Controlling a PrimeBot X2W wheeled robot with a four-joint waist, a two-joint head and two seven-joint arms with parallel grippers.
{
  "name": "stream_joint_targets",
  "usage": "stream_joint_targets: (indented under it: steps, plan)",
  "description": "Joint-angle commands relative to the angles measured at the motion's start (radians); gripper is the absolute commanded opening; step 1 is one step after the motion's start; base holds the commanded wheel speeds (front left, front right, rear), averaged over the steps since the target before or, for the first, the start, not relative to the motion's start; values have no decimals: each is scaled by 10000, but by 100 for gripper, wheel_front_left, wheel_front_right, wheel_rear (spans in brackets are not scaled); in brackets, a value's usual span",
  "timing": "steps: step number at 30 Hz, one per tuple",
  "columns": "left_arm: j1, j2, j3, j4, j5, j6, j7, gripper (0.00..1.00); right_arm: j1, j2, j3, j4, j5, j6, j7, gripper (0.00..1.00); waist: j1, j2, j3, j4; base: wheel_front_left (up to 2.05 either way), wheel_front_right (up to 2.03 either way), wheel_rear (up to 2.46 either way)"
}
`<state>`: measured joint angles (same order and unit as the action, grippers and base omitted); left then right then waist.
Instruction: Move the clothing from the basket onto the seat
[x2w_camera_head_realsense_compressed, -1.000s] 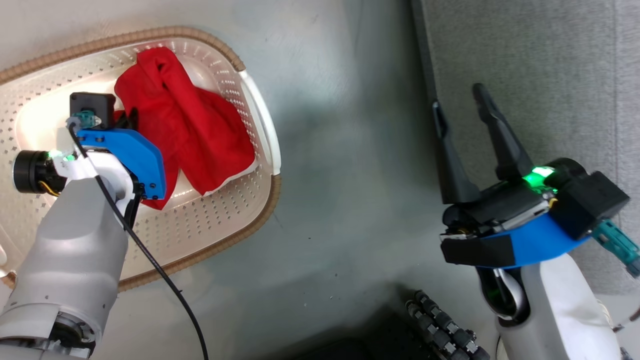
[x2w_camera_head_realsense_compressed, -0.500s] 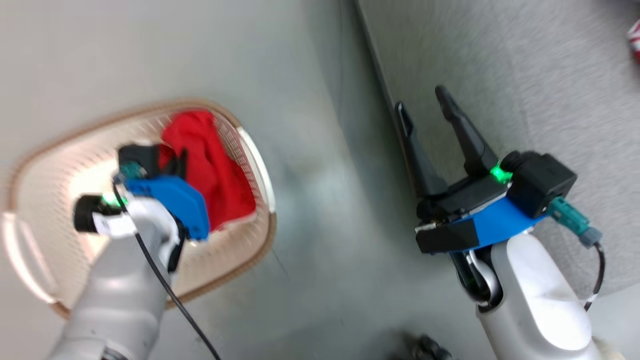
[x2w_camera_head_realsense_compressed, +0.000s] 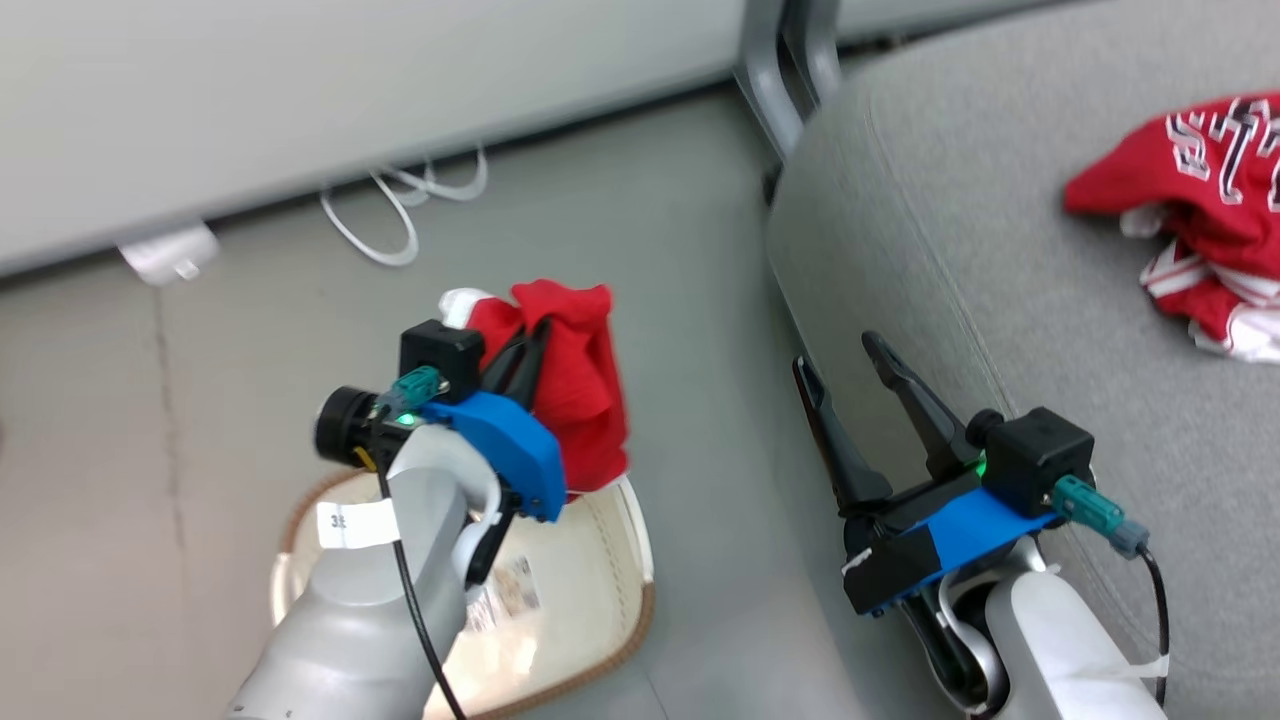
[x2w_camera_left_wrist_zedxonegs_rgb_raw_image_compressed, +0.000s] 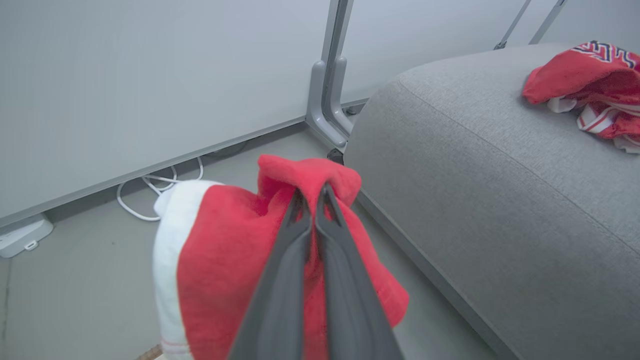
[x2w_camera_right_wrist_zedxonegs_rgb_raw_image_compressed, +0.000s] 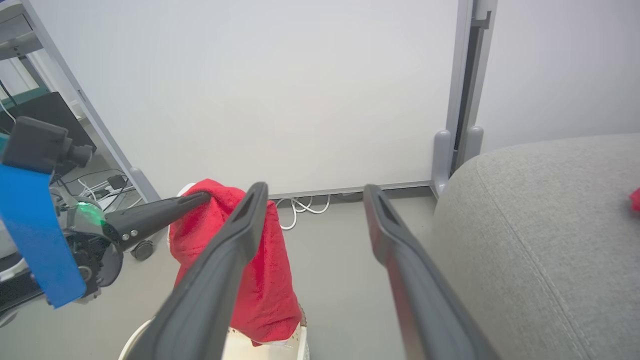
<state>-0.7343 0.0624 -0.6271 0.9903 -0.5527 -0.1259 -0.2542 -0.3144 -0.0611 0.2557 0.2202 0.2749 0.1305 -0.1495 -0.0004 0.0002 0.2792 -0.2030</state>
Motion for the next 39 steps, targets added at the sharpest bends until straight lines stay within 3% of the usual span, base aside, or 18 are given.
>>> stream_joint_targets:
  steps: [1,11,27,33,39]
  plan:
    - [139,-12,-234,-358,-205,-72,-63,0,281,-47,18,-43,45,5,82,100,4,-2,-1467,871,0,0,0]
    - [-581,-21,-832,-1765,-756,-74,56,0,1053,3,98,-193,127,5,593,100,4,-2,-2735,1511,0,0,0]
    - [-495,-55,-1173,-2232,-912,14,582,0,1289,62,456,-260,313,5,793,100,4,-2,-2996,1589,0,0,0]
    - [-469,-63,-1284,-2394,-979,13,663,0,745,38,834,22,461,5,1002,100,4,-2,-2960,1580,0,0,0]
    - [-404,-91,-1539,-2730,-1096,-10,785,0,-637,-45,1391,1316,305,5,1039,100,4,-2,-2841,1552,0,0,0]
